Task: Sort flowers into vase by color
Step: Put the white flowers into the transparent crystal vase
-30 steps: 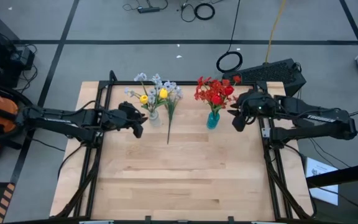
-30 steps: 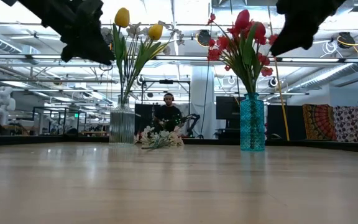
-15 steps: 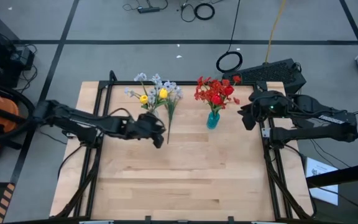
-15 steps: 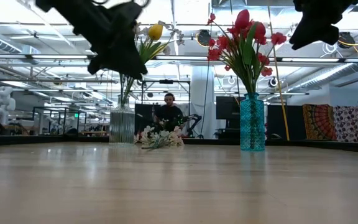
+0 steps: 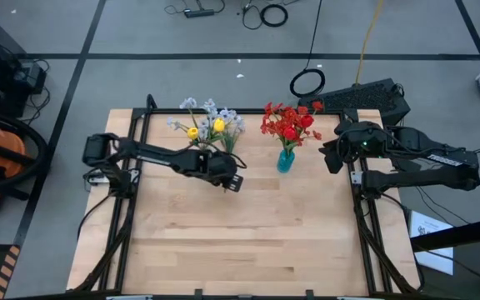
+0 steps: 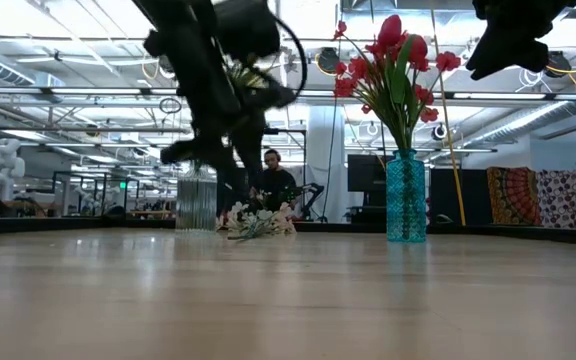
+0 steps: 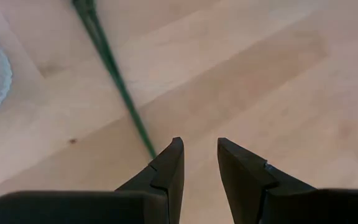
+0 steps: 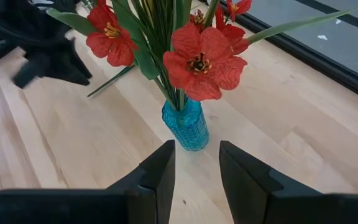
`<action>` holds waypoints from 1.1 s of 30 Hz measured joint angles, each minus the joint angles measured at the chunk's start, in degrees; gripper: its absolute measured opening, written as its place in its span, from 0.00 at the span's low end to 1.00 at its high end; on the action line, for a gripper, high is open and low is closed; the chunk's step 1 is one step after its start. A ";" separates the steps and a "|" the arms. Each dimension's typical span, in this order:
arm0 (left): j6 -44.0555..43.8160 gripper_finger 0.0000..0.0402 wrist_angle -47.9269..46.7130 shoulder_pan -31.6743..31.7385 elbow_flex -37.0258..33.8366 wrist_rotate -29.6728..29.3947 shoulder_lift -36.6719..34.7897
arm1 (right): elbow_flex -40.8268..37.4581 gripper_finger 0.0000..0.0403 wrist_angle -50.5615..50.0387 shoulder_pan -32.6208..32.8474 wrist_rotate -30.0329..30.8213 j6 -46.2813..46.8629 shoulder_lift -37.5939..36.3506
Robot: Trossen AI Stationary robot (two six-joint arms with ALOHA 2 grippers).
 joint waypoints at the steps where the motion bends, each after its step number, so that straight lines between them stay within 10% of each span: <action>1: -0.03 0.25 0.04 0.35 0.00 0.14 1.00 | 0.00 0.29 0.00 -0.01 0.00 0.11 0.00; 21: -1.51 0.25 -1.15 1.32 0.13 -0.47 9.05 | 0.00 0.29 -0.02 0.01 0.02 1.29 0.02; 33: -0.60 0.02 -1.66 0.73 0.06 0.47 9.18 | 0.00 0.29 0.03 0.01 0.27 1.16 0.02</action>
